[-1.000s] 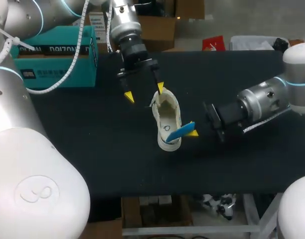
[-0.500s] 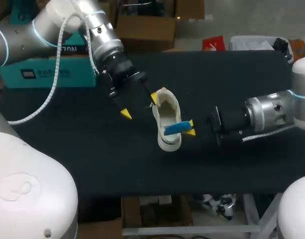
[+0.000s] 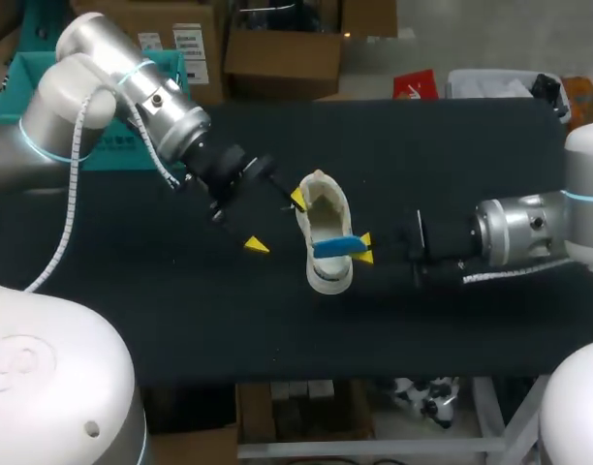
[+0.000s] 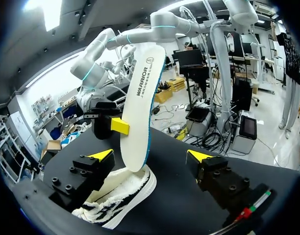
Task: Open the shoe tongue, take the insole out of the shoe, put the insole back into the shoe, and pack the shoe into the shoebox
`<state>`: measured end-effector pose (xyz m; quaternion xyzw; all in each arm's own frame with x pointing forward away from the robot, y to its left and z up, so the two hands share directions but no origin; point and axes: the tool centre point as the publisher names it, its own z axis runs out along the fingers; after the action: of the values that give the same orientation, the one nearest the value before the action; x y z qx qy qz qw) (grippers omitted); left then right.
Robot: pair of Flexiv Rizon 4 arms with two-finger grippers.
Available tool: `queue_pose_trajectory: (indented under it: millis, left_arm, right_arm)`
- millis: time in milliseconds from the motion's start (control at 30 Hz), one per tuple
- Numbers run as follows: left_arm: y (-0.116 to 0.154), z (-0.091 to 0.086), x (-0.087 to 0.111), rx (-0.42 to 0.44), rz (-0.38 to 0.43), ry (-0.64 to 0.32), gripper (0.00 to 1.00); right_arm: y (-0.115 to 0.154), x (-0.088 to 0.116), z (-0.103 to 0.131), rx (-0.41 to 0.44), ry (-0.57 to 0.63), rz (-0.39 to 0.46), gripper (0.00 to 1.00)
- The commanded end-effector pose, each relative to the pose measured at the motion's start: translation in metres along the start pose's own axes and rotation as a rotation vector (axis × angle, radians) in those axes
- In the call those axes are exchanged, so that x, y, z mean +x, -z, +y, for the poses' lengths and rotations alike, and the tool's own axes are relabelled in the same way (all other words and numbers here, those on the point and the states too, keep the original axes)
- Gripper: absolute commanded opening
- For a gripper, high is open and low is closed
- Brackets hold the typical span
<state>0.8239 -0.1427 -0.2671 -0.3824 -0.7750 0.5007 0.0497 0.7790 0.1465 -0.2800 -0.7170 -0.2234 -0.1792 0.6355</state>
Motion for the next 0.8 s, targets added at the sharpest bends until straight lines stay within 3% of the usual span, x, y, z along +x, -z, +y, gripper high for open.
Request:
queue_pose_trajectory:
  millis: [33, 367, 433, 667, 800]
  left_arm:
    - [-0.005, -0.004, 0.006, -0.034, -0.587, 0.04, 1.0]
    - [-0.005, -0.004, 0.004, -0.052, -0.583, 0.059, 1.0]
    - [-0.015, -0.001, 0.003, -0.102, -0.586, 0.045, 1.0]
    - [-0.04, 0.006, -0.002, -0.192, -0.696, 0.02, 1.0]
    - [-0.045, 0.009, -0.01, -0.224, -0.77, 0.01, 0.88]
  right_arm:
    - [-0.004, 0.001, 0.008, 0.0, 0.0, 0.002, 0.0]
    - [-0.005, 0.013, 0.008, -0.01, 0.035, -0.035, 0.0]
    - [-0.003, 0.014, 0.011, -0.027, 0.027, -0.025, 0.0]
    - [-0.003, 0.016, 0.011, -0.051, 0.019, -0.009, 0.0]
    - [-0.004, 0.015, 0.012, -0.066, 0.013, -0.003, 0.0]
